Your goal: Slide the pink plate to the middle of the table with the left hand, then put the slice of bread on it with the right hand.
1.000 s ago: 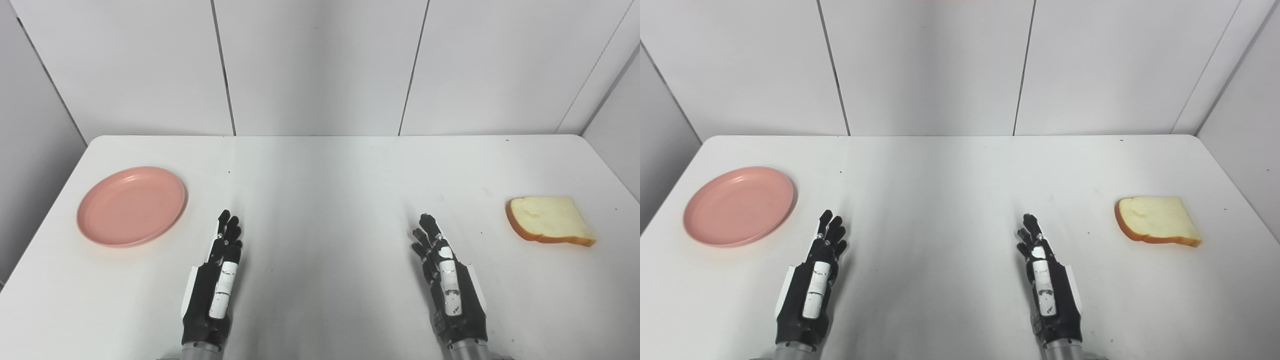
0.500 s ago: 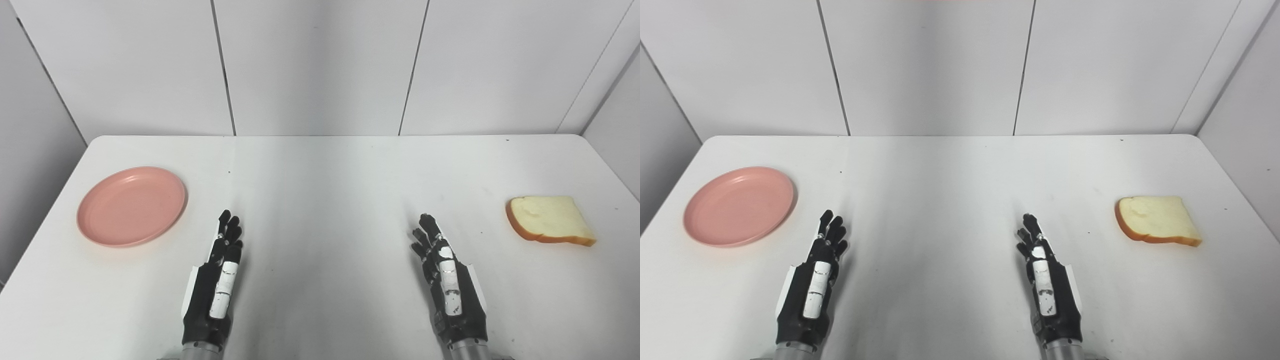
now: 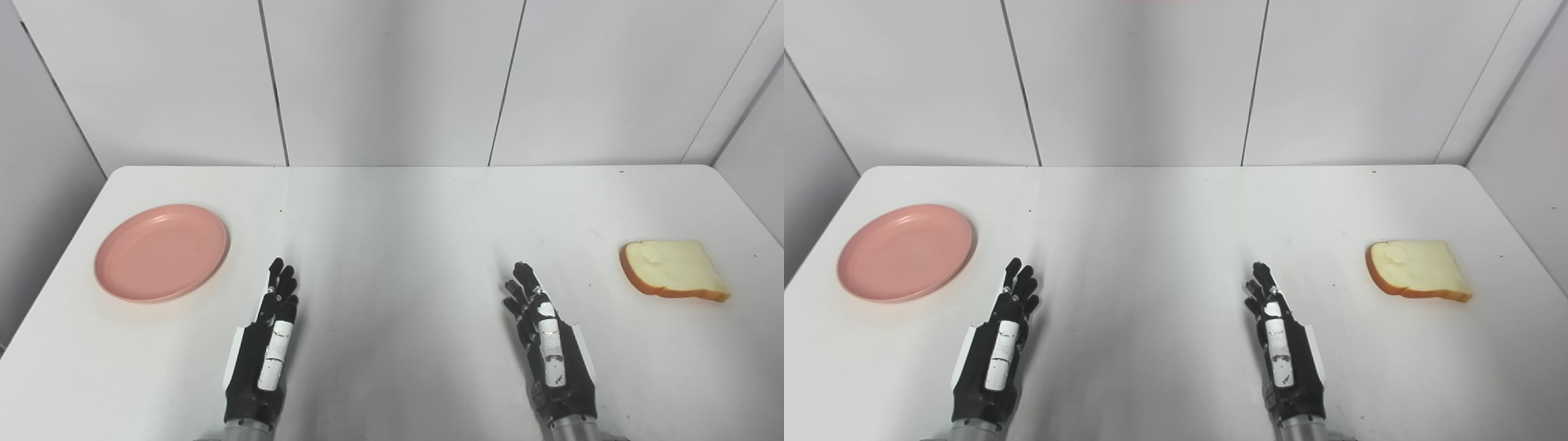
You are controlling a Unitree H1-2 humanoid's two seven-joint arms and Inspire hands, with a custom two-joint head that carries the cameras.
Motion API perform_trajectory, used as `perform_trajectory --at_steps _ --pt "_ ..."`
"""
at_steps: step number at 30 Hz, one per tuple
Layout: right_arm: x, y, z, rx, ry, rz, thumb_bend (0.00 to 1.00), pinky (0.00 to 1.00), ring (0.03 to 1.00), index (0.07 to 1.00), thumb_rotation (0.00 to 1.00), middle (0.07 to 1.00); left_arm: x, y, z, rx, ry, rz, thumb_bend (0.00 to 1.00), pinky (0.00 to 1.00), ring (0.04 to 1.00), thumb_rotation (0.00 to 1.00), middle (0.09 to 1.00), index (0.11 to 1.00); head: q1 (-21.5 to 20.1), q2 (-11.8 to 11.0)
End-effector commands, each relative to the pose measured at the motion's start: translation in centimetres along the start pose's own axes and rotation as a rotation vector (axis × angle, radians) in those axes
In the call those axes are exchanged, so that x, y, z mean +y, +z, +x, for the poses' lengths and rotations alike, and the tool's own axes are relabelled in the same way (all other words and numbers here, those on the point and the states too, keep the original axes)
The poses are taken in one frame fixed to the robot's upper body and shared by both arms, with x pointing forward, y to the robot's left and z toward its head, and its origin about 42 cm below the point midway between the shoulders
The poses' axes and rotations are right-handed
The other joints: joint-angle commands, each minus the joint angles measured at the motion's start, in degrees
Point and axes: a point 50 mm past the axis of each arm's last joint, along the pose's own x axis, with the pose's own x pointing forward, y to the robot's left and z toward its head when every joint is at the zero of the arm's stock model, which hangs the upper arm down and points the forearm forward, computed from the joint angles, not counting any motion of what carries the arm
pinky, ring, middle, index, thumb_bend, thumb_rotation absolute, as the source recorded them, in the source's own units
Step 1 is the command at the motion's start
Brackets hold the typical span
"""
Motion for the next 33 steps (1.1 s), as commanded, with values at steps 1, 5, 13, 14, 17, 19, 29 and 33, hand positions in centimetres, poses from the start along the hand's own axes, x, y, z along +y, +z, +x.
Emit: perform_trajectory --at_steps 1,5,13,14,17,19,29,33 --pt "-1.2 -0.7 -1.6 0.018 0.002 -0.017 0.81 0.95 0.952 0.923 0.98 0.967 -0.7 0.7 0.7 -0.070 -0.018 -0.010 0.74 1.00 1.000 0.89 1.000 1.000 0.7 -0.4" --pt "-2.1 -1.2 -1.6 0.027 0.001 -0.013 0.82 0.96 0.948 0.923 0.98 0.964 -1.4 -0.2 0.8 -0.073 -0.016 -0.001 0.74 1.00 1.000 0.89 1.000 1.000 3.6 -2.6" --pt "-3.6 -2.2 -1.7 0.032 0.006 -0.020 0.82 0.98 0.967 0.933 1.00 0.975 -2.5 -1.5 1.0 -0.092 -0.010 0.019 0.73 1.00 1.000 0.90 1.000 1.000 7.3 -5.8" --pt "-3.8 -2.3 -1.7 0.033 0.006 -0.021 0.82 0.98 0.969 0.935 1.00 0.977 -2.7 -1.7 1.0 -0.092 -0.008 0.017 0.73 1.00 1.000 0.90 1.000 1.000 8.1 -6.5" --pt "-4.1 -2.5 -1.6 0.035 0.007 -0.021 0.81 0.99 0.981 0.943 1.00 0.986 -3.0 -2.0 1.0 -0.090 -0.004 0.013 0.74 1.00 1.000 0.90 1.000 1.000 9.1 -7.1" --pt "-4.3 -2.6 -1.6 0.037 0.007 -0.019 0.80 1.00 0.990 0.952 1.00 0.996 -3.2 -2.2 1.1 -0.090 -0.005 0.017 0.73 1.00 1.000 0.90 1.000 1.000 9.8 -7.6" --pt "-4.8 -3.1 -1.6 0.043 0.000 -0.015 0.78 1.00 0.999 0.974 1.00 1.000 -4.0 -2.9 1.1 -0.084 -0.001 0.022 0.73 1.00 1.000 0.90 1.000 1.000 12.4 -10.1" --pt "-4.9 -3.6 -1.6 0.044 -0.002 -0.018 0.77 1.00 1.000 0.979 1.00 1.000 -4.1 -3.3 1.0 -0.082 -0.003 0.030 0.72 1.00 1.000 0.89 1.000 1.000 12.9 -12.2"
